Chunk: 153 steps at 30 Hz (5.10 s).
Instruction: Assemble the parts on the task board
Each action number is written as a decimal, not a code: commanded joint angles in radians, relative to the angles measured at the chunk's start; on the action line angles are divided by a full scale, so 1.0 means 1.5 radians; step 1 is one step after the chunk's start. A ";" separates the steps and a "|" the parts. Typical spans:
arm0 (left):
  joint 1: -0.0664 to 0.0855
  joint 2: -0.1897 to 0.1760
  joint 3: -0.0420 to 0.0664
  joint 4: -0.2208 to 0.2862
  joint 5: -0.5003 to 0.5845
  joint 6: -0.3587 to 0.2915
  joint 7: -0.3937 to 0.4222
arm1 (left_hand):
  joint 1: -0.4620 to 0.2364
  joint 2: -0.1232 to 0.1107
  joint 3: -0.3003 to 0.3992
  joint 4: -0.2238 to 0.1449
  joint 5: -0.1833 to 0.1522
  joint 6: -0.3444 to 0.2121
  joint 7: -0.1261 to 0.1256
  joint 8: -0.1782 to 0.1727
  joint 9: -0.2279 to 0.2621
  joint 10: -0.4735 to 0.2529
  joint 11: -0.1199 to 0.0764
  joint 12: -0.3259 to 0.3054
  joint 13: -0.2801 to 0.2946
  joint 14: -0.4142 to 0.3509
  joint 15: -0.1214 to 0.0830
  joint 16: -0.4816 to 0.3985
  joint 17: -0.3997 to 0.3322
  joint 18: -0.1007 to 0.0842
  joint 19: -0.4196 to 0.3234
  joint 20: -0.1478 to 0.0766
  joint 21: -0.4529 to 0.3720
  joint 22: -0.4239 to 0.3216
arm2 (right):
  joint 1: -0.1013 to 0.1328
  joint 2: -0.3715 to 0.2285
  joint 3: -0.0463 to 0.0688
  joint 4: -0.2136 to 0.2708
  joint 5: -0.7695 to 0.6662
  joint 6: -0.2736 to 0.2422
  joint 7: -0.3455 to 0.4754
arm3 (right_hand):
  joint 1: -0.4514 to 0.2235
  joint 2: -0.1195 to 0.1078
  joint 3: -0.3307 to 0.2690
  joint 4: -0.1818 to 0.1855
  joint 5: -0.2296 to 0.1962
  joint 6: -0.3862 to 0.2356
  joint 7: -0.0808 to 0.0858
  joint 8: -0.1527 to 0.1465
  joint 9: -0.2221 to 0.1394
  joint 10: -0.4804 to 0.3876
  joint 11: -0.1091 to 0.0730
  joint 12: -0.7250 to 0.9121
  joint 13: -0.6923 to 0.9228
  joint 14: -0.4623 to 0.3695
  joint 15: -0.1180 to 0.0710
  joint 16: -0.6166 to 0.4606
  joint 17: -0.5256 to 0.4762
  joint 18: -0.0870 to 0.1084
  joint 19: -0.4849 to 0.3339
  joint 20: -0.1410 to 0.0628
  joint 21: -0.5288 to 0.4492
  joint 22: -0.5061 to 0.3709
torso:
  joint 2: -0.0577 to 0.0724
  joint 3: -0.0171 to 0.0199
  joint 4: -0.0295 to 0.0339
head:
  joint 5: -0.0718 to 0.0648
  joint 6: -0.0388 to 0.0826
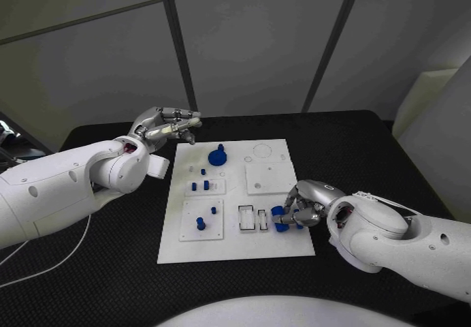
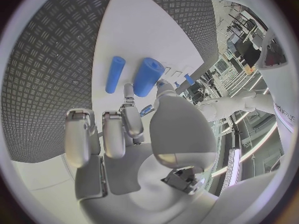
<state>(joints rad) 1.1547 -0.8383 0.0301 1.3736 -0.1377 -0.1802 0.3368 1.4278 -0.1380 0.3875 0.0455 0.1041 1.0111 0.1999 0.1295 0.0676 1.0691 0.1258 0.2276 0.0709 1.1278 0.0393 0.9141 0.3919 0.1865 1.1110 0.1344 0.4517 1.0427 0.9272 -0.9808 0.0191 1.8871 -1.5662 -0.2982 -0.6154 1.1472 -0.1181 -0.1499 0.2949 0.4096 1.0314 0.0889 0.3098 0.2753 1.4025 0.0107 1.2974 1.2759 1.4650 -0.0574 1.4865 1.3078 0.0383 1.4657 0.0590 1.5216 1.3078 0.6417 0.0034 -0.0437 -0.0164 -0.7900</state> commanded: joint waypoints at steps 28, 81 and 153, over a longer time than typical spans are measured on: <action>0.000 -0.004 0.000 0.002 0.003 0.015 0.001 | -0.003 0.006 -0.005 -0.001 0.000 -0.002 -0.002 0.004 0.001 -0.004 -0.001 0.003 0.001 -0.003 0.001 -0.001 -0.001 -0.003 -0.001 0.002 -0.003 -0.001 | -0.019 0.007 0.000 0.025 -0.007 -0.165 -0.001 | 0.087 0.056 0.011 -0.004 0.075 0.007 -0.019 0.047 0.053 0.032 -0.016 0.030 0.046 0.054 -0.010 0.011 0.089 -0.018 0.048 -0.010 0.014 0.149 | -0.002 -0.0005 -0.0001 | 0.005 0.002; 0.000 0.000 0.000 0.006 0.003 0.014 0.000 | -0.003 0.008 -0.005 -0.002 0.001 -0.004 -0.002 0.005 0.001 -0.006 -0.001 0.004 0.000 -0.004 0.001 -0.001 -0.002 -0.003 -0.001 0.002 -0.004 -0.002 | -0.018 0.122 0.001 -0.036 0.032 -0.124 -0.005 | -0.064 0.051 -0.051 0.000 -0.205 0.026 -0.040 0.098 0.161 0.050 -0.033 0.025 0.068 0.055 -0.026 0.012 0.093 -0.019 0.050 -0.026 0.015 0.153 | -0.001 0.0000 -0.0012 | 0.025 0.006; -0.004 -0.003 -0.006 0.000 0.003 0.018 -0.002 | -0.003 0.008 -0.005 -0.002 0.001 -0.004 -0.002 0.005 0.001 -0.006 -0.001 0.004 0.000 -0.004 0.001 -0.001 -0.002 -0.003 -0.001 0.002 -0.004 -0.002 | -0.019 -0.034 0.019 -0.003 -0.087 0.094 -0.024 | 0.137 0.082 -0.057 -0.014 -0.010 0.044 -0.017 -0.049 0.100 0.028 -0.015 -0.048 0.035 0.052 -0.009 0.001 0.076 -0.015 0.041 -0.009 0.005 0.143 | -0.006 0.0015 -0.0098 | -0.003 -0.002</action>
<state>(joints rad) 1.1472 -0.8423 0.0200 1.3725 -0.1376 -0.1639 0.3300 1.4239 -0.1341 0.3848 0.0428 0.1041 1.0111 0.1999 0.1334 0.0677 1.0691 0.1258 0.2276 0.0709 1.1278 0.0393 0.9141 0.3897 0.1865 1.1110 0.1344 0.4518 1.0406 0.9003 -1.0337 0.0506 1.8846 -1.6598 -0.2223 -0.6370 1.3411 0.0045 -0.2368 0.2797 0.3889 1.0903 0.0652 0.2325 0.4278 1.4454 -0.0036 1.2298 1.3118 1.4688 -0.0642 1.4907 1.3075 0.0228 1.4679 0.0531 1.5332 1.3073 0.6329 0.0052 -0.0587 -0.0200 -0.7917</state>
